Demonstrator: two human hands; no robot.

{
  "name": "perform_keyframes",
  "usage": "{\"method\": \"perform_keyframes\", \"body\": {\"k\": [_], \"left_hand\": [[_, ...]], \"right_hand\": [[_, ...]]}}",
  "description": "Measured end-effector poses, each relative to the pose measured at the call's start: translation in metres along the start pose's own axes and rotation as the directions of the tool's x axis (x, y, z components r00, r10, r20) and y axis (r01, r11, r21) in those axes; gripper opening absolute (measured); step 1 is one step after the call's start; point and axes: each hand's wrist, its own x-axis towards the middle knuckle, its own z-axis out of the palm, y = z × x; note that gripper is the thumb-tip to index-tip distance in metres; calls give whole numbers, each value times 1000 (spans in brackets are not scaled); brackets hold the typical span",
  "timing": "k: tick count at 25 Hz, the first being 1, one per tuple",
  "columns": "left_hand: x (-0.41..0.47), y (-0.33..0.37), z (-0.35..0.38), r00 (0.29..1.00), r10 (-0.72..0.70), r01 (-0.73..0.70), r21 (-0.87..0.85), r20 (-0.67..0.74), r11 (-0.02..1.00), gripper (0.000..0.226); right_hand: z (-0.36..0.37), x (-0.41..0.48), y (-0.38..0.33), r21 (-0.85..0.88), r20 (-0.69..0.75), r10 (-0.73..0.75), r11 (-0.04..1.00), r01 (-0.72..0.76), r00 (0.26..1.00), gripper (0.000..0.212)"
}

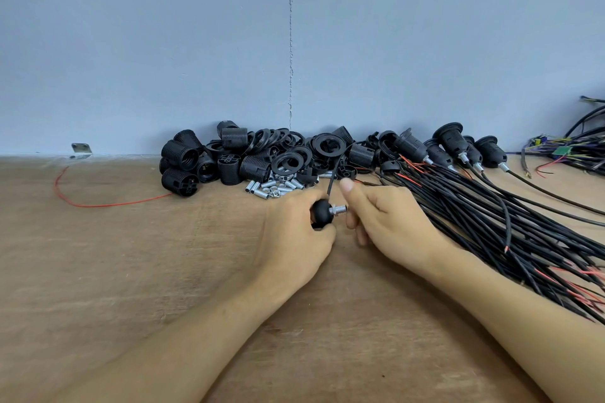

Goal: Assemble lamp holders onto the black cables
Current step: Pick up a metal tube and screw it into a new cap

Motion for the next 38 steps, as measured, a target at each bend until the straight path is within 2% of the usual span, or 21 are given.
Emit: {"method": "perform_keyframes", "body": {"k": [1, 4, 5, 7, 8, 9, 11, 12, 15, 16, 19, 20, 23, 24, 27, 28, 31, 32, 34, 36, 38], "left_hand": [[0, 1, 0, 1000, 6, -6, 0, 1, 1000, 18], [1, 0, 0, 1000, -8, 8, 8, -6, 1000, 18], [1, 0, 0, 1000, -9, 10, 6, -9, 1000, 18], [0, 0, 0, 1000, 6, -6, 5, -8, 1000, 17], [0, -1, 0, 1000, 13, -13, 12, -7, 1000, 16], [0, -1, 0, 1000, 12, -12, 17, -7, 1000, 15], [1, -1, 1, 1000, -1, 1, 7, -7, 1000, 15], [1, -1, 1, 1000, -3, 3, 4, -8, 1000, 15], [1, -1, 0, 1000, 17, -17, 30, -6, 999, 16], [1, 0, 0, 1000, 23, -23, 35, -4, 999, 15], [1, -1, 0, 1000, 20, -19, 45, -12, 999, 14], [1, -1, 0, 1000, 20, -19, 50, -16, 999, 14], [0, 1, 0, 999, 38, -37, 59, -10, 998, 15], [0, 1, -1, 999, 39, -38, 57, -8, 998, 14], [-1, 2, -2, 1000, 18, -18, 37, -6, 999, 19], [-1, 2, -3, 1000, 17, -17, 33, -5, 999, 21], [-1, 2, -3, 1000, 9, -9, 37, -11, 999, 20], [0, 2, -2, 1000, 4, -3, 37, -10, 999, 19], [0, 1, -2, 1000, -4, 4, 40, -10, 999, 17], [-1, 0, -2, 1000, -1, 1, 32, -17, 999, 18], [-2, 1, -2, 1000, 19, -18, 26, -18, 999, 20]], "right_hand": [[-1, -1, 1, 13, 2, 16, 1000, -16, 1000, 57], [-2, -1, 1, 29, 32, -53, 998, 52, 998, 28], [-1, -1, 0, -4, 25, -59, 998, 59, 998, 31], [-1, 1, -2, -25, -22, 16, 1000, -17, 1000, 58], [-3, 2, -1, 0, -28, 56, 998, -56, 998, 66], [-5, 2, 0, 32, -11, 54, 998, -53, 998, 62], [-6, 0, 2, 54, 43, -36, 998, 34, 998, 33], [-5, -1, 2, 30, 55, -58, 998, 56, 997, 25], [-1, 1, 3, -28, 6, 25, 999, -25, 1000, 55], [-3, 1, 3, -14, 2, 36, 999, -36, 999, 56], [-6, -1, 2, 69, 62, -79, 995, 74, 995, 17], [-5, -1, 2, 52, 65, -100, 994, 97, 993, 16], [-4, 1, 3, -42, 0, -35, 999, 35, 999, 48], [-5, 1, 4, -13, -9, -18, 1000, 18, 1000, 48], [-7, 0, 4, 131, 73, -57, 990, 47, 996, 20], [-6, 0, 4, 119, 95, -76, 991, 65, 993, 21], [-4, 0, 5, 53, 123, -51, 998, 44, 991, 50], [-5, 1, 6, 55, 107, -33, 998, 27, 994, 53], [-7, 2, 9, 109, 84, -14, 994, 4, 996, 41], [-6, 1, 10, 188, 129, -22, 982, -3, 991, 18], [-5, 1, 8, 203, 149, -41, 979, 10, 988, 13]]}}
